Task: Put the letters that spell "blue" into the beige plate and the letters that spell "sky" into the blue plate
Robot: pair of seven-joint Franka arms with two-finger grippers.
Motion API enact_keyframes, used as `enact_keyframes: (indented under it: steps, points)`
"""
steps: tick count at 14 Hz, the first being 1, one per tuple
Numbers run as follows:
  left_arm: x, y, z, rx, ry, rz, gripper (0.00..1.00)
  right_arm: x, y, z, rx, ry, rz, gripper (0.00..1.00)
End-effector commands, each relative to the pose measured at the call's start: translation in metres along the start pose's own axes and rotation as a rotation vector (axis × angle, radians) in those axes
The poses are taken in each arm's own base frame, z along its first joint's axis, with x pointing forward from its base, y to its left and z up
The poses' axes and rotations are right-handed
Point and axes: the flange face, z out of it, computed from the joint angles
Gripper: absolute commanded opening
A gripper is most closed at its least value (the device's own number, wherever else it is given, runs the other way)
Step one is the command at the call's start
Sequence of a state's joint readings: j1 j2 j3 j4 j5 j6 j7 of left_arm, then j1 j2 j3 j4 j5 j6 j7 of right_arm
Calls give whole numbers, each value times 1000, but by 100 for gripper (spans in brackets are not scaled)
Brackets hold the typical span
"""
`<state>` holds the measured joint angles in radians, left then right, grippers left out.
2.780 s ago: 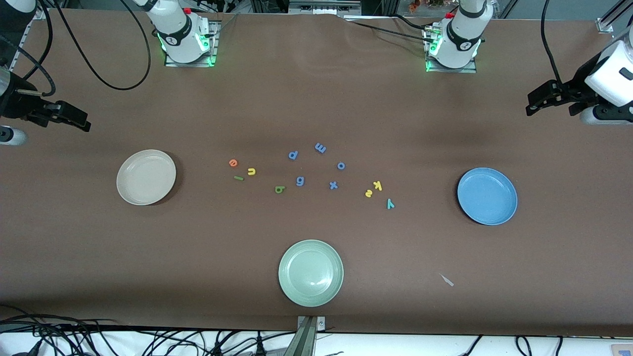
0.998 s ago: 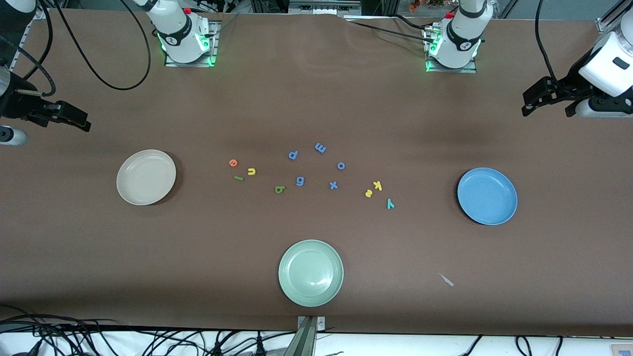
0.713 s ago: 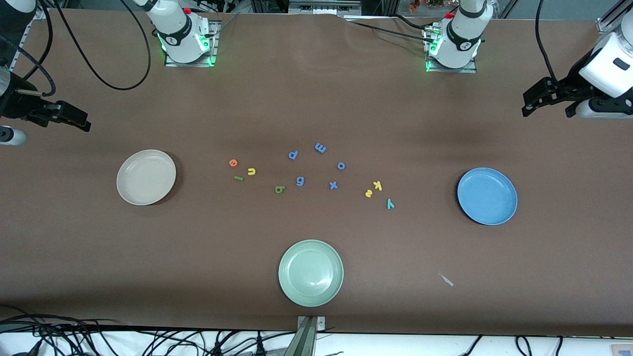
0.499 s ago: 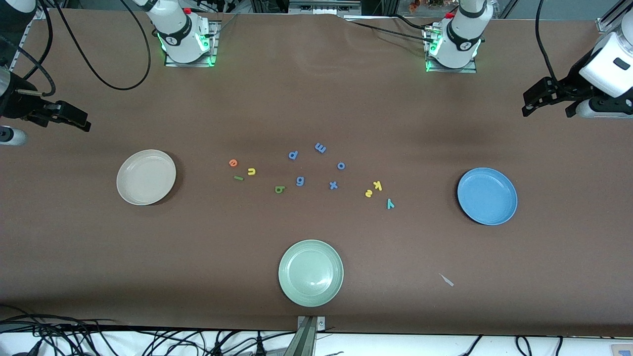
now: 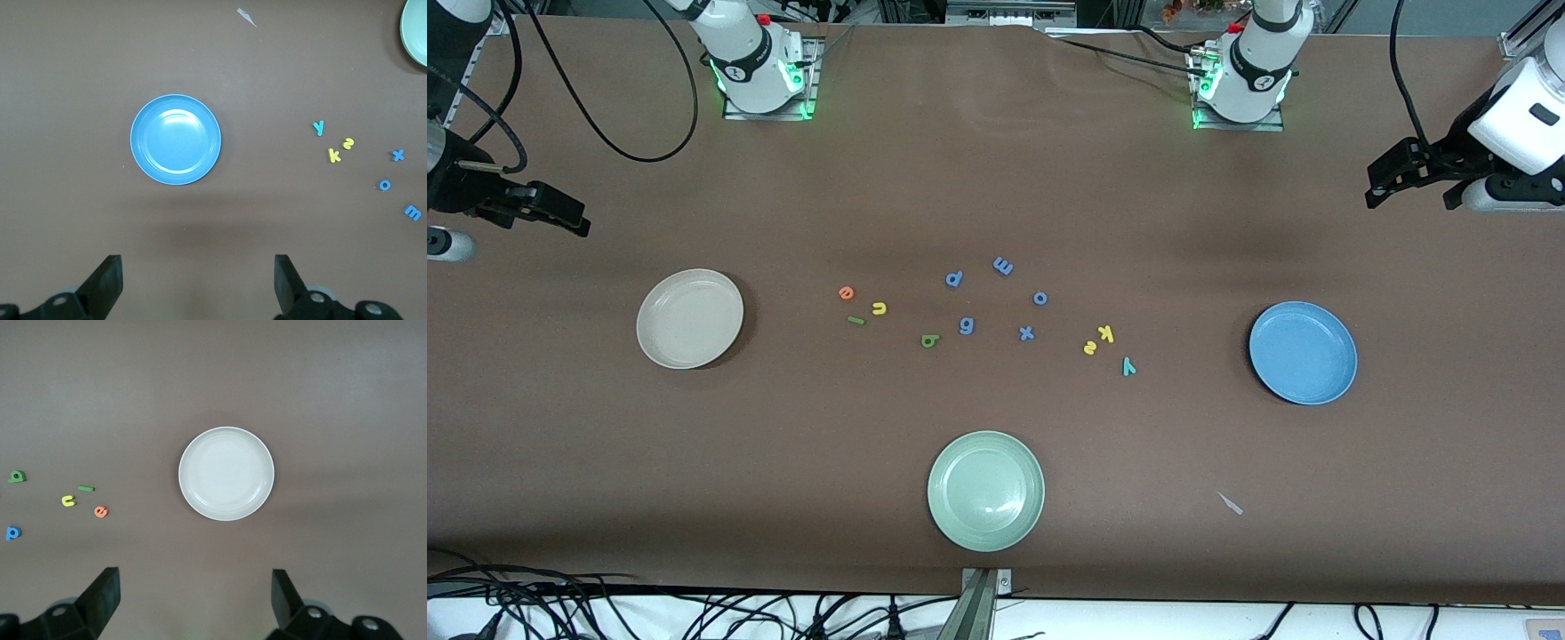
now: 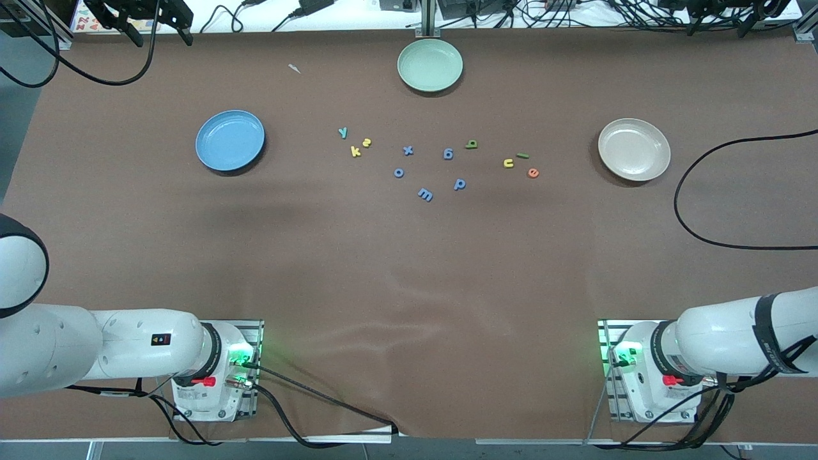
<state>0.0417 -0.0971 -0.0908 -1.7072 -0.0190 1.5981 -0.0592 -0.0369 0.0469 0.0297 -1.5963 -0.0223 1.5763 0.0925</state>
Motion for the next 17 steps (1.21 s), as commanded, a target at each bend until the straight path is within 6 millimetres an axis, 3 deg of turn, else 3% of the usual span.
enact_keyframes:
  steps: [1,4,6,8,11,14,17]
  points:
    - [1,2,-7,-12,-4,-2,100,2,-2,-3,5,2,-1,100]
    - [2,2,-7,-12,-6,-2,100,9,-13,5,5,-1,-35,100]
    - [2,1,-7,-14,-6,-2,100,19,-21,23,3,-26,-201,100]
    - [1,2,-6,-17,-9,-6,100,28,-26,32,16,-8,-226,100]
    - [-1,-1,-3,-10,-39,0,100,40,-55,68,27,-67,-270,100]
    - [0,-6,-1,-10,-44,-6,100,61,-90,141,27,-155,-315,100]
    - [0,-6,-1,-10,-44,-6,100,77,-134,196,24,-126,-283,100]
